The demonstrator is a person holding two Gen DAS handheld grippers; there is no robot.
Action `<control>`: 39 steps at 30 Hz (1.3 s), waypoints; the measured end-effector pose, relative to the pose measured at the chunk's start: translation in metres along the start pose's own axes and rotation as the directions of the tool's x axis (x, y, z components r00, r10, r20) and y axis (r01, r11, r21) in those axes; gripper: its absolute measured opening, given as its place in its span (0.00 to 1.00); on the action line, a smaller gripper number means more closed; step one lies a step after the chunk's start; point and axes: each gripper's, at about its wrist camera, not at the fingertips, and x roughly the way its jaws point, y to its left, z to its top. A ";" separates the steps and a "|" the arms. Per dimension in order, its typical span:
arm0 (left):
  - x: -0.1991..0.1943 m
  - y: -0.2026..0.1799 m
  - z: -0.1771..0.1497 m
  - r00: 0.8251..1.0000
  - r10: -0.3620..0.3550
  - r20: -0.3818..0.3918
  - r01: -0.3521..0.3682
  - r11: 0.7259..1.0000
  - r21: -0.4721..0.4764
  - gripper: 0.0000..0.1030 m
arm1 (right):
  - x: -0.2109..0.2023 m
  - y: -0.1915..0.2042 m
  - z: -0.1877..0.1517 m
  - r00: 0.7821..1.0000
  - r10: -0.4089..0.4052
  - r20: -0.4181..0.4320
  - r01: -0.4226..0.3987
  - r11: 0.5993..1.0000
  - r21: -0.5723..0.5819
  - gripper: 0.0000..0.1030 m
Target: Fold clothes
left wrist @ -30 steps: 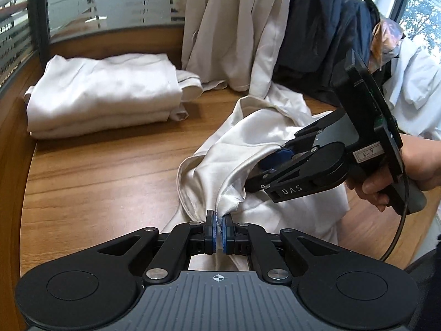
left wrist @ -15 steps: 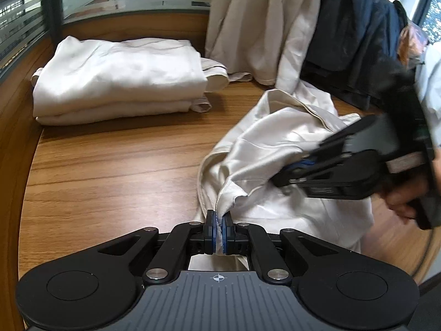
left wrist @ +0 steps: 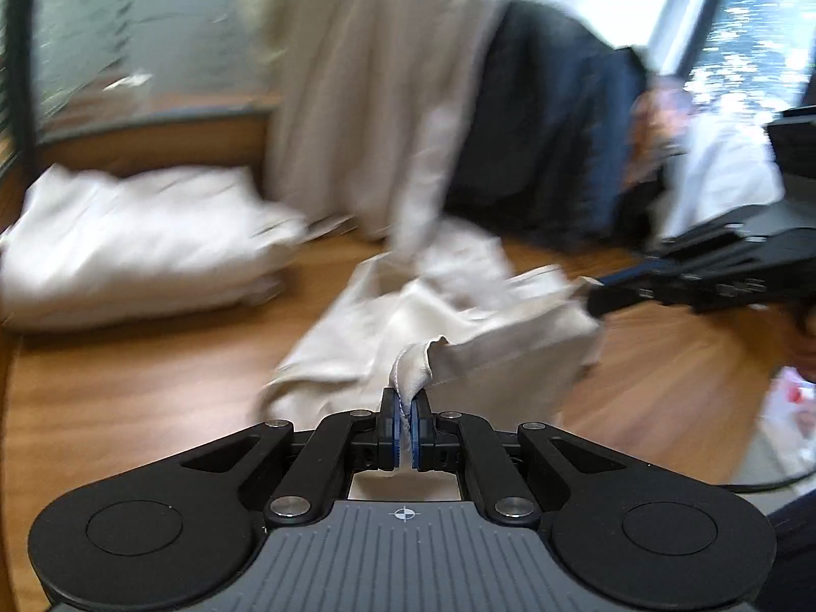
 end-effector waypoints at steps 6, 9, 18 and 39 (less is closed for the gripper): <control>-0.008 -0.067 0.027 0.976 -0.216 0.036 0.210 0.970 0.121 0.06 | -0.059 -0.044 -0.016 0.991 -0.129 0.045 0.127 0.990 0.062 0.06; 0.006 -0.110 0.035 0.949 -0.314 0.019 0.307 0.938 0.163 0.06 | -0.080 -0.071 -0.031 0.981 -0.190 0.044 0.185 0.977 0.102 0.06; 0.072 -0.242 0.031 0.892 -0.441 -0.094 0.451 0.862 0.234 0.06 | -0.136 -0.156 -0.082 0.962 -0.271 0.030 0.262 0.950 0.172 0.05; 0.192 -0.373 -0.023 0.942 -0.278 -0.190 0.311 0.934 0.176 0.45 | -0.131 -0.336 -0.204 0.955 -0.248 -0.163 0.261 0.963 0.062 0.07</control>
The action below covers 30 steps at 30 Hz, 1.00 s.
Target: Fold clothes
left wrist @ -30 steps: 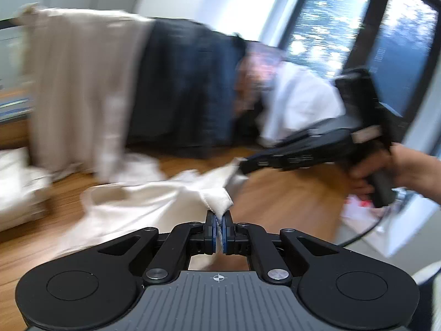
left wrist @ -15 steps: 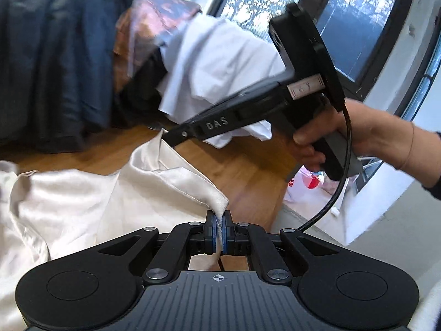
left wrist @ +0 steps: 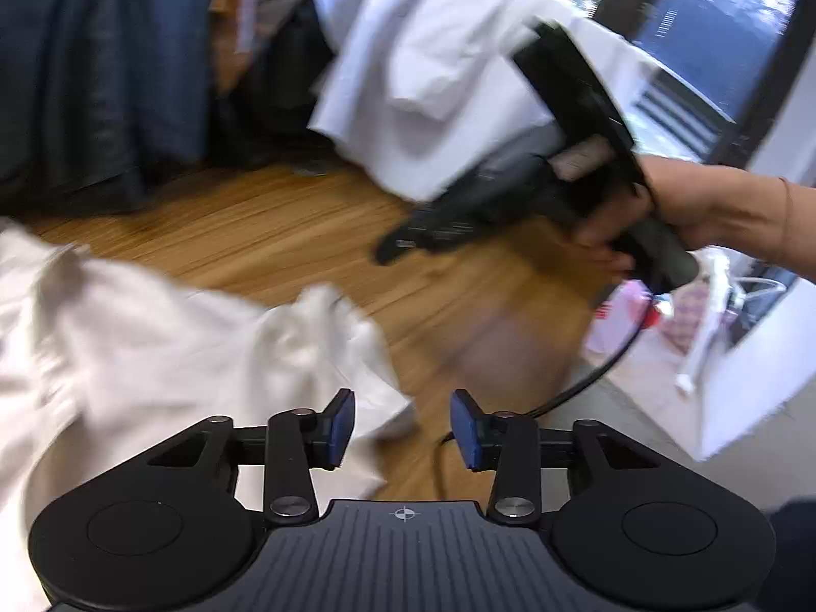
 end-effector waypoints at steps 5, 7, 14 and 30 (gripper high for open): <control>-0.030 0.033 -0.020 0.987 0.160 -0.011 -0.160 0.981 -0.113 0.46 | 0.001 0.013 -0.009 1.000 0.021 -0.008 -0.021 0.998 -0.057 0.14; -0.043 0.045 -0.028 0.973 0.229 -0.019 -0.229 0.962 -0.148 0.47 | -0.005 0.026 -0.010 0.999 0.049 0.006 -0.048 0.995 -0.091 0.23; -0.084 0.086 -0.060 0.922 0.373 -0.101 -0.386 0.903 -0.190 0.54 | -0.003 0.088 -0.010 0.982 0.189 0.022 -0.182 0.965 -0.186 0.24; -0.042 0.126 -0.086 0.930 0.281 -0.238 -0.308 0.947 -0.085 0.51 | 0.049 0.203 -0.051 0.979 0.189 -0.080 -0.204 0.924 -0.324 0.41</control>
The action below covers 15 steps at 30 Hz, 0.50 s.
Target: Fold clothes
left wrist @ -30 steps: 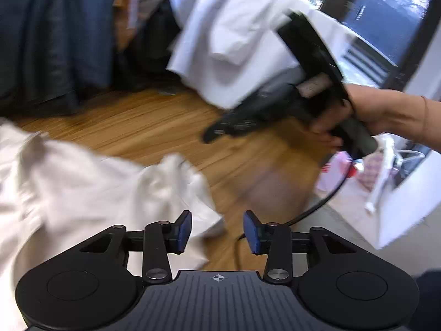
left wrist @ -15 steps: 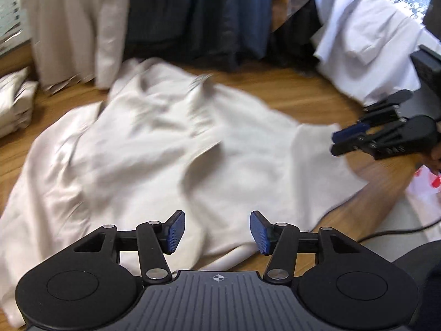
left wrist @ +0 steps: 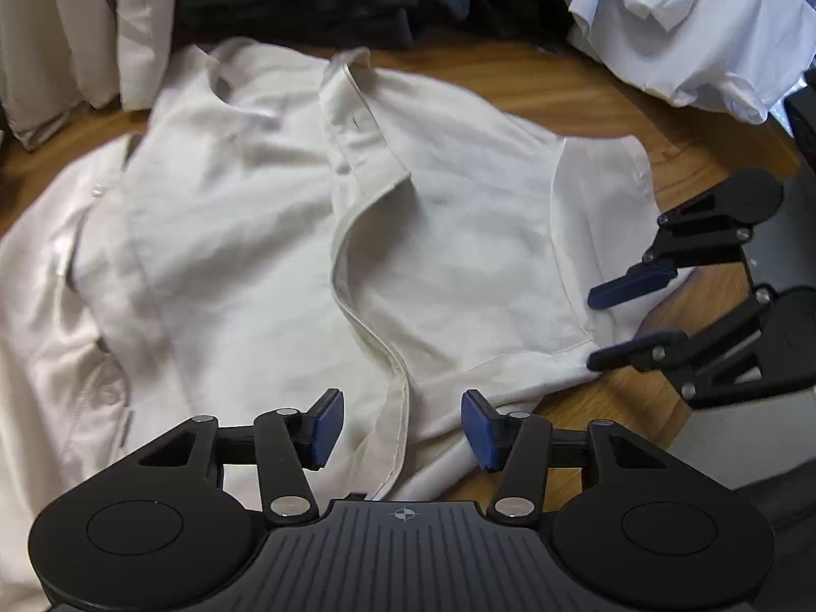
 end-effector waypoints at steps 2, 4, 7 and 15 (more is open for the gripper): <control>0.006 0.002 0.001 1.000 -0.008 -0.009 0.008 1.000 -0.002 0.33 | 0.004 0.004 -0.003 1.000 -0.014 -0.013 0.013 1.000 -0.008 0.41; 0.008 0.007 0.001 1.000 -0.013 -0.015 0.012 1.000 -0.028 0.16 | 0.007 0.006 -0.005 0.999 -0.033 -0.020 0.033 0.999 -0.023 0.41; 0.001 0.019 0.001 0.999 -0.041 0.011 0.042 0.995 -0.091 0.05 | 0.010 0.007 -0.007 0.999 -0.048 -0.022 0.047 0.998 -0.030 0.41; -0.043 0.044 0.018 0.987 -0.102 0.123 0.124 0.973 -0.193 0.04 | 0.013 0.003 -0.004 0.999 -0.030 -0.011 0.030 0.999 -0.042 0.29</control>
